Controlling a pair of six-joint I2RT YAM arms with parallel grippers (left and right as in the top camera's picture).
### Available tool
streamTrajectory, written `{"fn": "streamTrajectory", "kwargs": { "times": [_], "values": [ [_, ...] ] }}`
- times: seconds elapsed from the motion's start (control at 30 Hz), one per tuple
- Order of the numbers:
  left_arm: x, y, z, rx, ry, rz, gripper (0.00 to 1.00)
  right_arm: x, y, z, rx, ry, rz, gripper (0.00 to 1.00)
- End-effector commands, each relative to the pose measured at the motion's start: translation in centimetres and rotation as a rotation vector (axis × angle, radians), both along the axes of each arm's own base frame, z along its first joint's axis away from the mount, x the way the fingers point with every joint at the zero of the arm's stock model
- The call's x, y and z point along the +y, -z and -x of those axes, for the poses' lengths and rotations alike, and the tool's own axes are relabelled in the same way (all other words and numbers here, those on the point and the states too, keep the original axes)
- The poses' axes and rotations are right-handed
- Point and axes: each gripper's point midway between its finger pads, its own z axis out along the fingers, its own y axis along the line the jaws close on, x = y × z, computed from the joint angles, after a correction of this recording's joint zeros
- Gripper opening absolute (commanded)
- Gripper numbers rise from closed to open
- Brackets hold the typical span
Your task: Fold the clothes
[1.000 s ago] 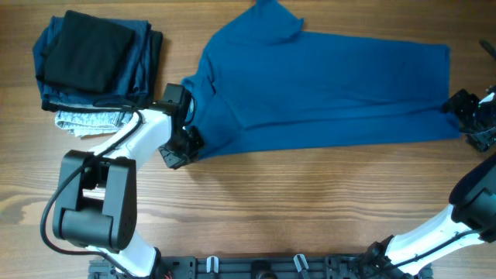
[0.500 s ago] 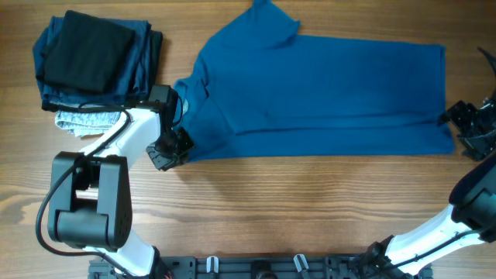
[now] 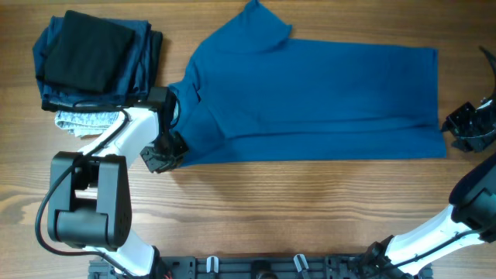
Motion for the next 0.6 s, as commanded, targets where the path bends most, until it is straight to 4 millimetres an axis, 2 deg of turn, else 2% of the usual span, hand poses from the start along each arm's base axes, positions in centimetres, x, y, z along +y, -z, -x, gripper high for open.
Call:
{"fn": "streamTrajectory", "kwargs": {
  "times": [0.0, 0.03, 0.1, 0.2, 0.3, 0.37, 0.5, 0.57],
  "values": [
    [0.9, -0.4, -0.6, -0.023, 0.000, -0.044, 0.41, 1.2, -0.1, -1.0, -0.045, -0.023, -0.032, 0.19],
    [0.9, -0.4, -0.6, -0.024, 0.002, -0.044, 0.49, 1.9, 0.3, -1.3, -0.055, -0.035, -0.048, 0.05],
    [0.8, -0.5, -0.7, -0.029, 0.004, -0.043, 0.66, 3.0, 1.3, -1.1, -0.040, -0.065, -0.058, 0.04],
    [0.7, -1.8, -1.7, -0.058, 0.005, -0.040, 0.74, 4.2, 2.8, -1.4, -0.041, -0.131, -0.045, 0.04],
    [0.2, -4.0, -4.3, -0.153, 0.008, -0.029, 0.75, 4.0, 3.7, -1.0, -0.031, -0.133, -0.023, 0.04],
    [-0.3, -5.2, -5.6, -0.201, 0.019, -0.022, 0.76, 2.9, 4.0, -0.1, 0.020, -0.124, 0.037, 0.04],
    [-1.9, -5.8, -6.7, -0.248, 0.060, -0.011, 0.78, 2.6, 4.2, 0.4, 0.044, -0.094, 0.058, 0.04],
    [-2.7, -5.9, -7.3, -0.276, 0.081, -0.004, 0.79, 2.4, 4.9, 0.9, 0.058, -0.064, 0.075, 0.04]
  ]
}}
